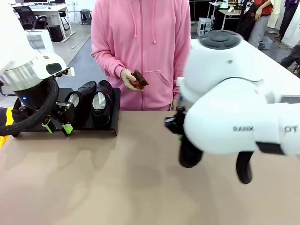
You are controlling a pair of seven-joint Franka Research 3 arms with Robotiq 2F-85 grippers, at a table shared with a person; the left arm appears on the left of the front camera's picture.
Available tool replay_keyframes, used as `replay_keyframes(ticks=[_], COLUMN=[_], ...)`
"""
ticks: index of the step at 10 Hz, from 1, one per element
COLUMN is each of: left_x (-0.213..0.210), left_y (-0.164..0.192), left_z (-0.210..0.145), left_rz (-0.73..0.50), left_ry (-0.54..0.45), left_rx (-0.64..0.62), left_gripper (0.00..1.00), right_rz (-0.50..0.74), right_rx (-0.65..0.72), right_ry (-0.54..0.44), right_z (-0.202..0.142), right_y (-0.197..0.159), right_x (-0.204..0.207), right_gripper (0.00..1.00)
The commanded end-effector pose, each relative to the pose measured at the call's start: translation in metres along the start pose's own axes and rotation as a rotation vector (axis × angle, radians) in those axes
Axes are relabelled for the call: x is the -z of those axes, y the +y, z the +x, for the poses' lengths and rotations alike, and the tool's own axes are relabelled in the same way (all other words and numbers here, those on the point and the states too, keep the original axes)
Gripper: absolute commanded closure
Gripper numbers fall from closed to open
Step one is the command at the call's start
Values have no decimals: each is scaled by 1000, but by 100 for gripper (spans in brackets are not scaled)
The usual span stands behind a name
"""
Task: Organize the shoes by placing them on the stand.
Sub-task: Pick up one Shoe and place it in the middle of the table.
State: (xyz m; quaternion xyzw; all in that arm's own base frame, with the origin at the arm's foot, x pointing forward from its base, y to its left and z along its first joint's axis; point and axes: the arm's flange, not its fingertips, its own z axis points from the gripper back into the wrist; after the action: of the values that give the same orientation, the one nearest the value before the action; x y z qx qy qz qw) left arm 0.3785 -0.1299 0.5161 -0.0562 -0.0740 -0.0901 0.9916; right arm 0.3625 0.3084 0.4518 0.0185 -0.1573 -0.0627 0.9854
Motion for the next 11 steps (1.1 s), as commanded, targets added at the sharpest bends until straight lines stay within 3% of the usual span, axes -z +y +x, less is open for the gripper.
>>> replay_keyframes(ticks=[1,3,7,8,11], left_x=[-2,-2,-2,-2,-2], left_y=[3,3,3,3,3], left_z=[-1,-1,-1,-1,-1], left_rz=[-13,-13,-13,-13,-13], left_ry=[3,3,3,3,3], left_rx=[12,12,12,12,12], left_gripper=[46,46,46,46,46], right_rz=[41,51,63,60,77], right_rx=[-23,-46,2,0,-11], right_ry=[21,77,133,151,135], right_z=[-11,-31,-51,-55,-54], right_y=[46,89,118,120,119], right_x=[12,34,67,74,69], right_gripper=[100,100,97,86,31])
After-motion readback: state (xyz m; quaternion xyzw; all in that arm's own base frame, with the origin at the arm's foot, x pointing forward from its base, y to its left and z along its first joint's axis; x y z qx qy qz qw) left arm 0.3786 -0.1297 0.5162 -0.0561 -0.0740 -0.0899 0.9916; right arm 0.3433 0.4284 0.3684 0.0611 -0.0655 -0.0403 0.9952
